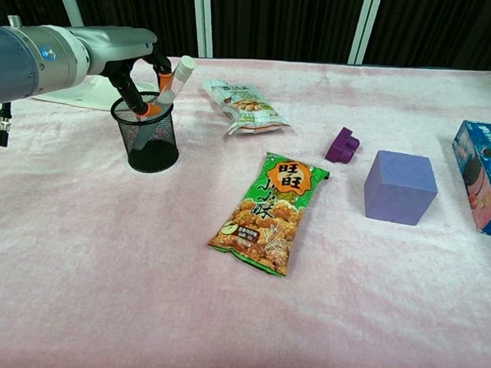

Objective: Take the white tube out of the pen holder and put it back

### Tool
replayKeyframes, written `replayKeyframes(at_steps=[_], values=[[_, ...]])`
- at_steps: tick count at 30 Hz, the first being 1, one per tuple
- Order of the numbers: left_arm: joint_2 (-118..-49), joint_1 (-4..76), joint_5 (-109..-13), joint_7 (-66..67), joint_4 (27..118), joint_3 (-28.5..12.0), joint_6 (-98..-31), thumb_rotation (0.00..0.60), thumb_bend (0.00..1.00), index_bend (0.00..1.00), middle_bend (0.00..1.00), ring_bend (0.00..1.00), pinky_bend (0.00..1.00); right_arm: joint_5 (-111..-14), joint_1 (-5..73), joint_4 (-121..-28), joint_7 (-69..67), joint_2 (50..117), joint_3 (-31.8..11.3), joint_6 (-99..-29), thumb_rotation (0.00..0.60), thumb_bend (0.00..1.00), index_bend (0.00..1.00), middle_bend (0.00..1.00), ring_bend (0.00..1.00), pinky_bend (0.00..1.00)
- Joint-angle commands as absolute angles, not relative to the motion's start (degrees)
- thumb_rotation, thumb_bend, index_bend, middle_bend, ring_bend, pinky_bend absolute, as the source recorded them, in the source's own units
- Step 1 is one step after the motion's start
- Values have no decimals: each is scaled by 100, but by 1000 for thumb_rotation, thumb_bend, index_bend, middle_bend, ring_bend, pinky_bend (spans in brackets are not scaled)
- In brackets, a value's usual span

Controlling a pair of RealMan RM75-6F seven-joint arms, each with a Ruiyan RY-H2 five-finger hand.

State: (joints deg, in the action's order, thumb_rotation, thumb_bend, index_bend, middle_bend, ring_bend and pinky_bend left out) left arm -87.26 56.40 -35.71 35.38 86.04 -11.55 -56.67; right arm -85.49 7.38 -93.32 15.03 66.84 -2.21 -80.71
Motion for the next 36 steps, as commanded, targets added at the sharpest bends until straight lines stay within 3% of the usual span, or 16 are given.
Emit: replayKeyframes(at_steps=[1, 24, 36], values=[[-8730, 5639, -3575, 3535, 8598, -1151, -5663, 600, 383, 533, 337, 17, 0, -8547, 737, -9333, 1504, 6683, -222, -8074, 600, 157, 0, 32, 181, 141], [-8669, 5621, -3581, 3550, 8699, -1170, -5708, 600, 399, 554, 346, 18, 0, -8548, 739, -9336, 1502, 6682, -224, -8074, 600, 157, 0, 32, 181, 141], [-8594, 5583, -3595, 3528, 8751, -1154, -5721, 600, 457, 576, 362, 18, 0, -8559, 741, -9335, 1498, 6678, -217, -8070, 600, 157, 0, 32, 180, 141]])
